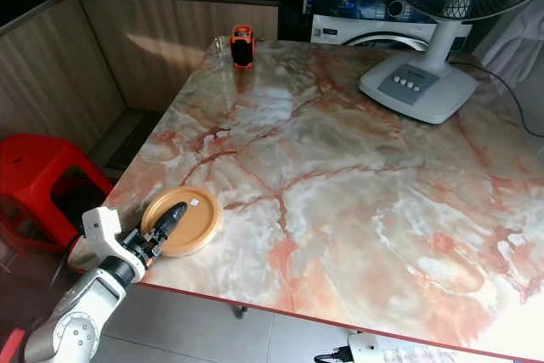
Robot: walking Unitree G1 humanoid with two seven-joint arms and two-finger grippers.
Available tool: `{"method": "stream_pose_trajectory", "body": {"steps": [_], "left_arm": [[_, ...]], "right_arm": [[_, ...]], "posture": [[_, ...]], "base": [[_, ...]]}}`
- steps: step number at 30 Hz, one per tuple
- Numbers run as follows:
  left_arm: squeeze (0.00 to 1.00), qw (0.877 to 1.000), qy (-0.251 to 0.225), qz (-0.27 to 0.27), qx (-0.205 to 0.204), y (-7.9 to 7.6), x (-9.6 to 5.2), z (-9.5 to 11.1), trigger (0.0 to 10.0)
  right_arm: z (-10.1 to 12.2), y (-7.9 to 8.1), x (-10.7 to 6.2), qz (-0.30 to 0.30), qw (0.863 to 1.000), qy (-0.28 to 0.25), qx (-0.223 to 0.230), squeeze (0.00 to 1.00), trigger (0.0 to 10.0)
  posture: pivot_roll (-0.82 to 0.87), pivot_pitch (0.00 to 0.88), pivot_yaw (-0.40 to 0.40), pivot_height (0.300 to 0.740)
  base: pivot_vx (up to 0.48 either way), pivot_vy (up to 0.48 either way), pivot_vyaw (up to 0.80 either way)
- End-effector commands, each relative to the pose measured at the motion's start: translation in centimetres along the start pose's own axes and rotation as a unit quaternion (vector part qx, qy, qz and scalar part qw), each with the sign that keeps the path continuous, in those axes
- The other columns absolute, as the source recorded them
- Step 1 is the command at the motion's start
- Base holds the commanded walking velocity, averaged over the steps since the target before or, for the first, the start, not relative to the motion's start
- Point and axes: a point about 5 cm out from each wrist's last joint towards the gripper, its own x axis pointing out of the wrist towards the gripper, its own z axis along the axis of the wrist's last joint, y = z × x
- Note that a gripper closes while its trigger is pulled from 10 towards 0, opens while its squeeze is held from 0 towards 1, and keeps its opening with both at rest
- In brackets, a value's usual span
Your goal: Restocking fridge
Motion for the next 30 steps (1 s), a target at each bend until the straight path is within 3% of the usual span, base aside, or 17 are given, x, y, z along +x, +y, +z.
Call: {"method": "stream_pose_trajectory", "body": {"steps": [1,12,19,30], "left_arm": [[0.0,0.999,0.032,0.026,0.016,0.9,-0.4,-0.9,0.0],[0.0,0.999,0.03,0.028,0.017,1.0,-0.4,-1.0,0.0],[0.0,1.0,-0.003,0.021,0.004,0.6,0.0,0.1,0.0],[0.0,0.992,-0.09,-0.041,-0.074,-2.1,0.9,3.1,0.0]], "right_arm": [[-0.4,-0.1,-0.1,-0.002,1.0,0.005,-0.001,0.0,10.0],[-0.3,-0.1,-0.1,-0.002,1.0,0.003,-0.003,0.0,10.0],[-0.2,-0.2,-0.1,-0.001,1.0,0.002,-0.006,0.0,10.0],[-0.2,-0.2,-0.1,-0.003,1.0,0.002,-0.006,0.0,10.0]], "posture": [[0.02,0.057,-0.004,0.74],[0.03,0.057,-0.008,0.74],[0.03,0.056,-0.011,0.74],[0.03,0.056,-0.012,0.74]], "base": [[0.0,0.0,0.0],[0.0,0.0,0.0],[0.0,0.0,0.0],[0.0,0.0,0.0]]}}
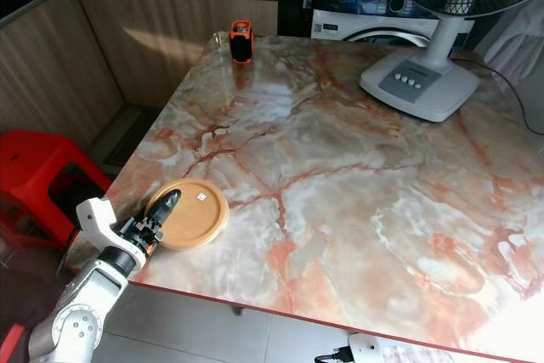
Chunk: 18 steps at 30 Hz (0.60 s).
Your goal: Restocking fridge
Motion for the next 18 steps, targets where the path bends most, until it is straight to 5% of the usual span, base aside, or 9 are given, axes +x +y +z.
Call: {"method": "stream_pose_trajectory", "body": {"steps": [1,9,10,11,18], "left_arm": [[0.0,0.999,-0.023,-0.021,-0.009,-1.1,0.5,1.2,0.0],[0.0,0.998,-0.018,-0.054,-0.016,-3.2,1.1,1.1,0.0],[0.0,0.998,-0.014,-0.058,-0.013,-3.5,1.2,1.0,2.9],[0.0,0.998,0.0,-0.058,0.004,-3.7,1.2,0.6,10.0],[0.0,0.999,-0.003,-0.046,0.012,-4.0,0.7,0.7,10.0]], "right_arm": [[-0.3,0.0,-0.1,-0.001,1.0,0.002,-0.003,0.0,10.0],[-0.3,0.0,-0.1,-0.002,1.0,0.002,-0.001,0.0,10.0],[-0.3,0.0,-0.1,-0.002,1.0,0.002,-0.001,0.0,10.0],[-0.3,0.0,-0.1,-0.002,1.0,0.002,-0.001,0.0,10.0],[-0.4,0.0,-0.1,-0.005,1.0,0.0,0.006,0.0,10.0]], "posture": [[0.03,0.056,-0.012,0.74],[0.03,0.055,-0.009,0.74],[0.03,0.055,-0.009,0.74],[0.03,0.055,-0.008,0.74],[0.02,0.056,-0.003,0.74]], "base": [[0.0,0.0,0.0],[0.0,0.0,0.0],[0.0,0.0,0.0],[0.0,0.0,0.0],[0.0,0.0,0.0]]}}
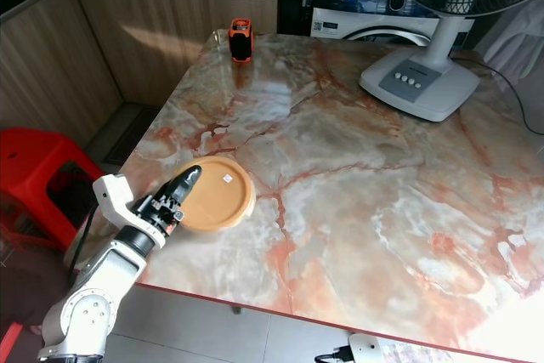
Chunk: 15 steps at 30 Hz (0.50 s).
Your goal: Restocking fridge
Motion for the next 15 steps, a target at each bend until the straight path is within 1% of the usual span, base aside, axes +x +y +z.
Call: {"method": "stream_pose_trajectory", "body": {"steps": [1,3,5,8,9,13,15], "left_arm": [[0.0,1.0,-0.022,0.005,0.006,-0.2,-0.2,1.0,10.0],[0.0,0.999,-0.037,0.005,0.004,-0.5,-0.1,1.6,10.0],[0.0,0.999,-0.043,0.005,0.011,-0.7,0.0,1.9,10.0],[0.0,0.998,-0.049,0.017,0.038,-0.9,0.1,2.3,10.0],[0.0,0.997,-0.058,0.023,0.037,-1.0,0.2,2.5,10.0],[0.0,0.997,-0.061,0.027,0.027,-1.0,0.2,2.7,10.0],[0.0,0.997,-0.059,0.028,0.03,-1.0,0.2,2.7,10.0]], "right_arm": [[-0.5,0.0,-0.1,-0.003,1.0,0.005,0.006,0.0,10.0],[-0.5,0.0,-0.1,-0.003,1.0,0.005,0.008,0.0,10.0],[-0.5,0.1,-0.1,-0.002,1.0,0.005,0.008,0.0,10.0],[-0.6,0.1,-0.1,-0.003,1.0,0.003,0.012,0.0,10.0],[-0.6,0.2,-0.1,-0.003,1.0,0.002,0.015,0.0,10.0],[-0.6,0.3,-0.1,-0.003,1.0,0.0,0.021,0.0,10.0],[-0.6,0.3,-0.1,-0.003,1.0,0.0,0.021,0.0,10.0]], "posture": [[0.02,0.055,-0.003,0.74],[0.02,0.055,-0.003,0.74],[0.03,0.048,0.001,0.74],[0.03,0.041,0.005,0.74],[0.02,0.039,0.007,0.74],[0.02,0.03,0.011,0.74],[0.02,0.03,0.011,0.74]], "base": [[0.0,0.0,0.0],[0.0,0.0,0.0],[0.0,0.0,0.0],[0.0,0.0,0.0],[0.0,0.0,0.0],[0.0,0.0,0.0],[0.0,0.0,0.0]]}}
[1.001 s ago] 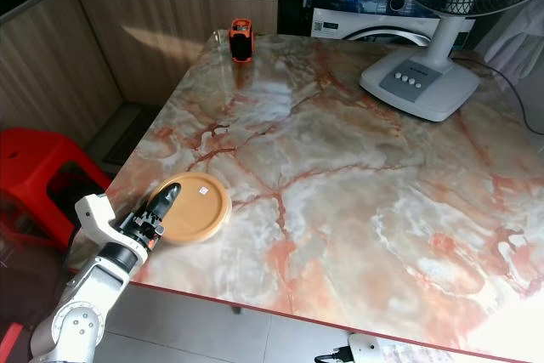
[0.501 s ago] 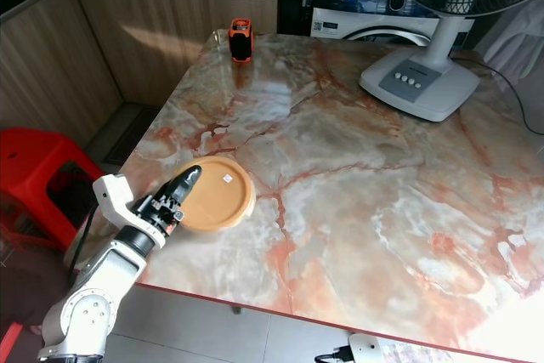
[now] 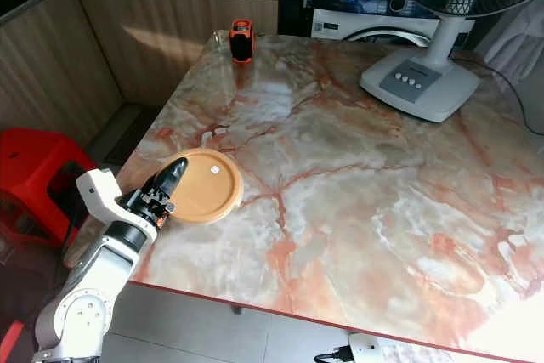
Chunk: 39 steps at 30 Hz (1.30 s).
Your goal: Restocking fridge
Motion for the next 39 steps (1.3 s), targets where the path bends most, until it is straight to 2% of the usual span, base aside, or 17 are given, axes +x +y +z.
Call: {"method": "stream_pose_trajectory", "body": {"steps": [1,14,39], "left_arm": [[0.0,1.0,-0.015,-0.011,0.007,-0.7,0.13,0.91,10.0],[0.0,1.0,-0.006,-0.016,0.012,-0.95,0.21,0.7,10.0],[0.0,1.0,-0.012,-0.006,0.01,-0.72,0.34,0.77,10.0]], "right_arm": [[-0.55,0.12,-0.09,-0.003,1.0,0.004,0.013,0.0,10.0],[-0.65,0.29,-0.1,-0.002,1.0,0.003,0.014,0.0,10.0],[-0.42,0.02,-0.07,-0.006,1.0,0.005,0.009,0.0,10.0]], "posture": [[0.02,0.028,0.012,0.74],[0.02,0.013,0.02,0.74],[0.03,0.044,0.006,0.74]], "base": [[0.0,0.0,0.0],[0.0,0.261,0.0],[0.0,0.245,0.0]]}}
